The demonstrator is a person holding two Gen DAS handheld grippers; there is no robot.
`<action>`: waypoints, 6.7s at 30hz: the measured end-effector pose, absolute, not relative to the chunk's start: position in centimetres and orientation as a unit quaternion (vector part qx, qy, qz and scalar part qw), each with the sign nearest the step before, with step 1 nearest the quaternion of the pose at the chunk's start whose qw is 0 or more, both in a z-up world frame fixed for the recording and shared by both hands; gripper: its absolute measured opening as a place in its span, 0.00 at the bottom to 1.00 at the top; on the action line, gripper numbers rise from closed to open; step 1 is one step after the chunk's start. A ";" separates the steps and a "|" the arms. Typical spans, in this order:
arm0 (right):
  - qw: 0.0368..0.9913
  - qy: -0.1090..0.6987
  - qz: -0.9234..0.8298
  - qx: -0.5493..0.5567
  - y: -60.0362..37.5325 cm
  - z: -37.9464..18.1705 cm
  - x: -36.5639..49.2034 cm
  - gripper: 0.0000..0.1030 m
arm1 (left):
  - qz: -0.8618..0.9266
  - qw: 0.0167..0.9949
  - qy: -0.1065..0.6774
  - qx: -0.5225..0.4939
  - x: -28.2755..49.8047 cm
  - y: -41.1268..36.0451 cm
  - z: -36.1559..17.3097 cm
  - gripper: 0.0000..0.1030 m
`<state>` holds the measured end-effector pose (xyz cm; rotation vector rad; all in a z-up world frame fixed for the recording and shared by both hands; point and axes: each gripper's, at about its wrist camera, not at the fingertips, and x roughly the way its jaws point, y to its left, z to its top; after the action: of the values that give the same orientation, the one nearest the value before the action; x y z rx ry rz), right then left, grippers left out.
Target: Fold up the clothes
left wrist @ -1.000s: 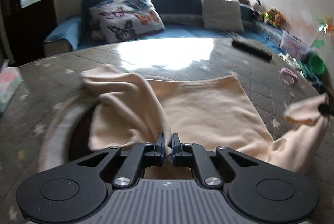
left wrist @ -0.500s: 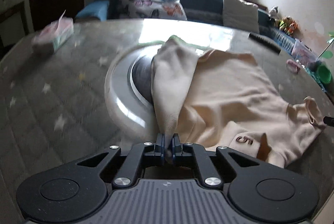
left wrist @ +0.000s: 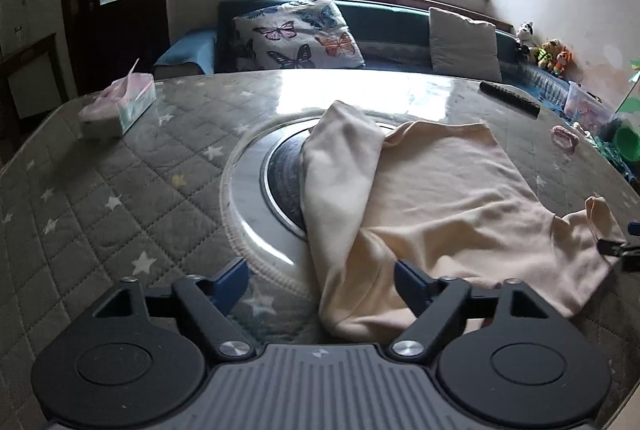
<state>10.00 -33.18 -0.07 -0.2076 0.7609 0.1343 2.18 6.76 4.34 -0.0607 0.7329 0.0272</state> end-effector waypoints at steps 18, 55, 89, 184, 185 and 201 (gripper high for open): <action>0.945 0.316 0.003 -0.082 -35.9 1.8 10.3 0.92 | -0.004 0.937 0.349 0.006 6.0 3.9 4.6 0.94; 0.927 0.331 0.034 -0.174 -32.9 -1.5 8.8 0.95 | -0.092 0.917 0.385 0.054 6.9 -3.2 1.4 0.94; 0.933 0.347 0.066 -0.064 -32.1 -1.6 12.2 0.87 | -0.011 0.928 0.352 0.119 15.1 -0.3 1.1 0.68; 0.773 0.329 0.487 -0.240 -14.0 2.3 0.6 0.26 | 0.178 0.923 0.338 -0.038 0.8 20.0 3.5 0.30; 0.779 0.327 0.481 -0.235 -14.0 2.5 0.9 0.28 | 0.163 0.927 0.336 -0.040 0.8 19.3 3.7 0.30; 0.801 0.347 0.433 -0.226 -14.9 1.3 3.1 0.36 | -0.069 0.926 0.363 -0.076 7.8 7.6 0.7 0.15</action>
<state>3.11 -14.87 1.28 -0.4844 0.7442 0.9278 7.76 7.62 0.70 -0.1568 0.7443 -0.1415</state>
